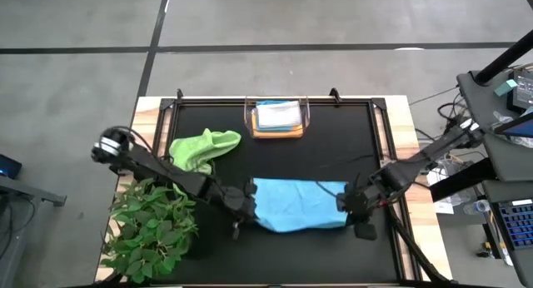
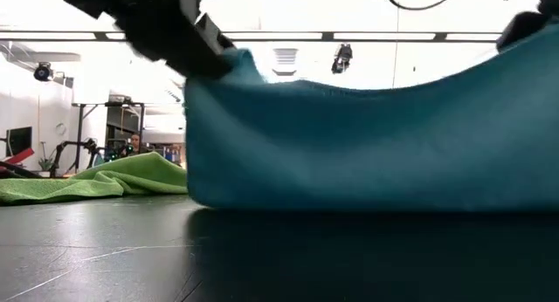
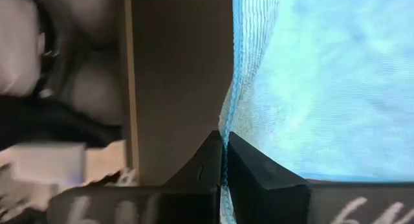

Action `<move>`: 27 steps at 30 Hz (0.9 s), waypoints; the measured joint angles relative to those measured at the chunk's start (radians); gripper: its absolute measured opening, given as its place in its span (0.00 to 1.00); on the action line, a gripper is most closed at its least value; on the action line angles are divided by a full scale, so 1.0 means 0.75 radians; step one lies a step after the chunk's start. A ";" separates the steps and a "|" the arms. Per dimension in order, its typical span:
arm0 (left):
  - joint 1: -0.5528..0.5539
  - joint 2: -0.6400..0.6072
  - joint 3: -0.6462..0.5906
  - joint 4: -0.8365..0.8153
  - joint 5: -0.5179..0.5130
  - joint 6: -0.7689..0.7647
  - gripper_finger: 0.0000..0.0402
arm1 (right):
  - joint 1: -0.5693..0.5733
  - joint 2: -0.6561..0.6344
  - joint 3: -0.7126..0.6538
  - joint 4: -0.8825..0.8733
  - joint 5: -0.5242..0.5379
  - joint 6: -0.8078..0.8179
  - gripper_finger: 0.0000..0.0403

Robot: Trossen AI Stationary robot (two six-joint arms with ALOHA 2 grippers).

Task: Fold microfiber towels
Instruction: Fold the blue microfiber cloth

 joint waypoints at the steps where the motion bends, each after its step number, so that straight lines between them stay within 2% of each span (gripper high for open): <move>1: -0.012 0.034 0.001 0.022 0.022 -0.032 0.00 | 0.002 0.020 -0.024 0.049 -0.049 0.018 0.02; 5: -0.043 0.133 0.025 0.022 0.143 -0.133 0.00 | 0.007 0.102 -0.091 0.173 -0.167 0.040 0.02; 10: -0.035 0.166 0.021 0.017 0.141 -0.170 0.00 | 0.003 0.175 -0.112 0.152 -0.164 0.017 0.02; 15: 0.026 0.145 0.004 -0.005 0.104 -0.161 0.00 | -0.029 0.184 -0.112 0.106 -0.036 -0.049 0.02; 22: 0.128 0.138 0.002 -0.156 -0.133 -0.170 0.00 | -0.075 0.185 -0.113 -0.046 0.147 -0.116 0.02; 27: 0.189 0.140 -0.005 -0.157 -0.173 -0.171 0.00 | -0.120 0.185 -0.121 -0.108 0.253 -0.123 0.02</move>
